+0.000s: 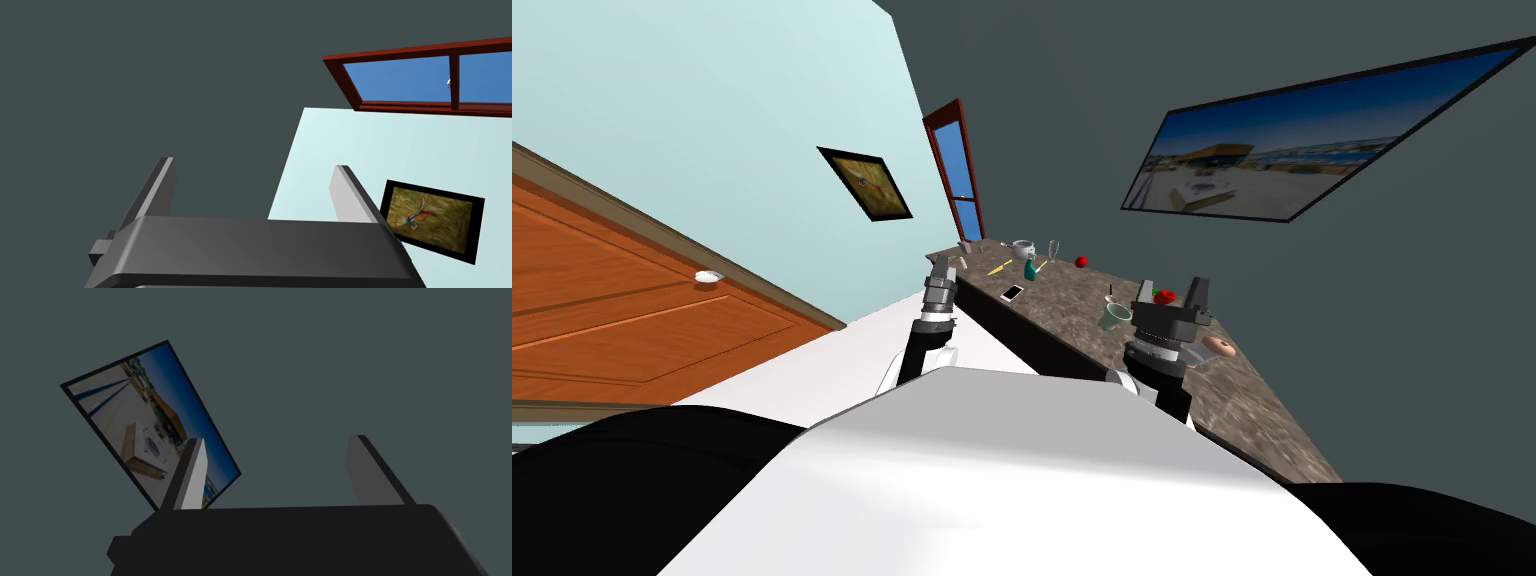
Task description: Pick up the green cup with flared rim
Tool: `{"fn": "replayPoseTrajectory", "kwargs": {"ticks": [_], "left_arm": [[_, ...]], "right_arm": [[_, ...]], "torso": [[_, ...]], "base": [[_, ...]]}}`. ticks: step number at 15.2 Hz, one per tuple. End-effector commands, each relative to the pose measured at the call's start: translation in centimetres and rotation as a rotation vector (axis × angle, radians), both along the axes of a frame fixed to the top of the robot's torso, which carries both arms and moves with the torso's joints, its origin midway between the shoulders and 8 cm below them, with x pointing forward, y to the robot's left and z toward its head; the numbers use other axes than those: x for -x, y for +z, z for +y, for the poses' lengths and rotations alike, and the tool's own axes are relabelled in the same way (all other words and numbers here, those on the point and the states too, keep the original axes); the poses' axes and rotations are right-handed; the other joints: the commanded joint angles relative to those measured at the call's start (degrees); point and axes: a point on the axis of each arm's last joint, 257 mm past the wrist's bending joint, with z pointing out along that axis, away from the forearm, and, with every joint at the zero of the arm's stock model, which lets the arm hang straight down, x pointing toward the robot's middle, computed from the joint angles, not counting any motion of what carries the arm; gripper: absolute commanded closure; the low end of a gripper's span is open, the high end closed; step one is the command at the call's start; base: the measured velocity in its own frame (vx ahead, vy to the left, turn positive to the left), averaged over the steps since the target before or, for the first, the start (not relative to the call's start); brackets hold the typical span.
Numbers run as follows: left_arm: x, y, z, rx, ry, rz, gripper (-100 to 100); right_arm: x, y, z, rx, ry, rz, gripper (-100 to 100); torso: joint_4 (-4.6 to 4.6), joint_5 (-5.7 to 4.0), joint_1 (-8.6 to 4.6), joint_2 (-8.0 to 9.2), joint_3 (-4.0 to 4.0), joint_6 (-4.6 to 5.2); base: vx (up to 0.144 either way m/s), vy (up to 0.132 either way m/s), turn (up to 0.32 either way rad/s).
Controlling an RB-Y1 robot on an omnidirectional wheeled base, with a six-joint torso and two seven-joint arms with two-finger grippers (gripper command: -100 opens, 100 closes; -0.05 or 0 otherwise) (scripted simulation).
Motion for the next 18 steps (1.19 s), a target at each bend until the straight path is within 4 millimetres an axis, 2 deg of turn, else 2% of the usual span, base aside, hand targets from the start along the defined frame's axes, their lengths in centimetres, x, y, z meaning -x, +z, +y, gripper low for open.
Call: {"fn": "replayPoseTrajectory", "kwargs": {"ticks": [1, 6, 9, 10, 11, 12, 13, 14, 16, 17, 18], "left_arm": [[0.0, 0.0, 0.0, 0.000, 0.000, 0.000, 0], [0.0, 0.0, 0.0, 0.000, 0.000, 0.000, 0], [0.0, 0.0, 0.0, 0.000, 0.000, 0.000, 0], [0.0, 0.0, 0.0, 0.000, 0.000, 0.000, 0], [0.0, 0.0, 0.0, 0.000, 0.000, 0.000, 0], [0.0, 0.0, 0.0, 0.000, 0.000, 0.000, 0], [0.0, 0.0, 0.0, 0.000, 0.000, 0.000, 0], [0.0, 0.0, 0.0, 0.000, 0.000, 0.000, 0], [0.0, 0.0, 0.0, 0.000, 0.000, 0.000, 0], [0.0, 0.0, 0.0, 0.000, 0.000, 0.000, 0], [0.0, 0.0, 0.0, 0.000, 0.000, 0.000, 0]], "right_arm": [[-0.6, -0.7, 0.5, 0.054, 0.012, 0.027, -100], [-1.8, -2.5, 1.1, 0.162, 0.023, 0.086, -100], [-2.3, -3.4, 1.3, 0.209, 0.027, 0.112, -100], [-2.8, -4.4, 1.3, 0.256, 0.027, 0.139, -100], [-2.8, -4.4, 1.4, 0.262, 0.030, 0.140, -100], [-3.2, -5.6, 1.4, 0.311, 0.027, 0.169, -100], [-3.3, -5.6, 1.5, 0.322, 0.032, 0.170, -100], [-3.7, -6.8, 1.3, 0.369, 0.026, 0.201, -100], [-3.8, -6.8, 1.5, 0.387, 0.035, 0.203, -100], [-4.2, -8.2, 1.2, 0.444, 0.030, 0.236, -100], [-4.3, -8.2, 1.4, 0.458, 0.037, 0.237, -100]], "torso": [[0.00, 0.00, 0.00, 0.00, 0.00, 0.00], [0.12, 0.03, 0.10, 0.55, 0.32, 0.00], [0.08, 0.00, 0.00, 0.35, 0.20, 0.00], [0.07, 0.00, -0.01, 0.28, 0.17, 0.00], [0.06, -0.01, -0.03, 0.26, 0.15, 0.00], [0.05, -0.01, -0.04, 0.24, 0.14, 0.00], [0.05, -0.01, -0.06, 0.25, 0.14, 0.00], [0.05, -0.01, -0.07, 0.24, 0.14, 0.00], [0.05, -0.01, -0.05, 0.24, 0.14, 0.00], [0.05, -0.01, -0.03, 0.20, 0.12, 0.00], [0.04, -0.01, -0.02, 0.19, 0.11, -0.01]], "base": [[-0.067, 0.021, -0.005], [-0.125, 0.031, -0.008], [-0.059, 0.004, 0.004], [-0.051, 0.001, 0.010], [-0.051, -0.002, 0.009], [-0.056, -0.010, 0.017], [-0.053, -0.008, 0.016], [-0.055, -0.004, 0.022], [-0.046, 0.003, 0.013], [-0.038, 0.009, 0.022], [-0.037, 0.009, 0.027]]}}
